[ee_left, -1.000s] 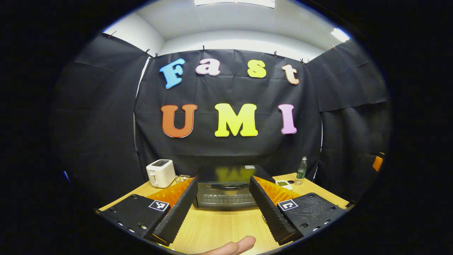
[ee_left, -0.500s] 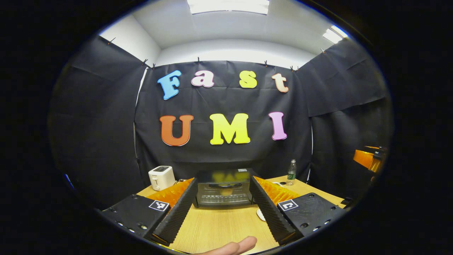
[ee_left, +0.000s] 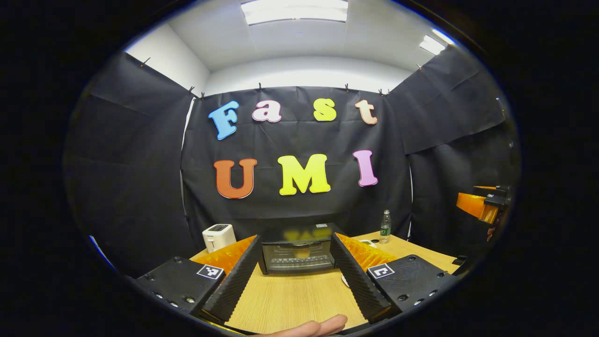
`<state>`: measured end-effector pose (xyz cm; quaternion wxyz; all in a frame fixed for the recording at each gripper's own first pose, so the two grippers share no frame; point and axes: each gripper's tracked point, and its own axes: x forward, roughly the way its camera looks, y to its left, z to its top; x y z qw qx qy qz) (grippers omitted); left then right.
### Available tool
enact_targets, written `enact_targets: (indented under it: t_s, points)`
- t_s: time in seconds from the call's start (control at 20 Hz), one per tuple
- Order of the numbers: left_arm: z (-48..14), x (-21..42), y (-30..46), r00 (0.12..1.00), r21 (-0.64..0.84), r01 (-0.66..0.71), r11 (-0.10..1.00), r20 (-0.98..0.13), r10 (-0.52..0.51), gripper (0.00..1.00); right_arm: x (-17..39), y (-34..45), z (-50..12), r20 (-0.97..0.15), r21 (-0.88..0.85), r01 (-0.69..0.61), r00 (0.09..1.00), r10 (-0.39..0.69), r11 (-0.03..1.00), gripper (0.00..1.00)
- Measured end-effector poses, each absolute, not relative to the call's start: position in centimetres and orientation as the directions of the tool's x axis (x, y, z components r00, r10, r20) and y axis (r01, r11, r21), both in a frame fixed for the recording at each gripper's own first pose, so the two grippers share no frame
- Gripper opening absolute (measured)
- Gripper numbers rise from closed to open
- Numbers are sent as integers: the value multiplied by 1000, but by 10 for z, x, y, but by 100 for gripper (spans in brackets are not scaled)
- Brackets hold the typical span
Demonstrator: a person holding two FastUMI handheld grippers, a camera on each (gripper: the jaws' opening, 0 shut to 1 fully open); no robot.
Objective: Open the electric oven with the left hand, put the food in, and close the electric oven.
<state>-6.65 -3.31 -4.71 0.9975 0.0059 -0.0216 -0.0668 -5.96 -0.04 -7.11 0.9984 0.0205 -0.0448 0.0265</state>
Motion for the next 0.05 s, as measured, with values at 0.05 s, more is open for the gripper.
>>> enact_targets:
  t_s: [0.05]
  points:
    - [-49,-67,-33,990,7,134,991,40,-135,96,-59,3,-74,84,36,-59,995,56,998,96]
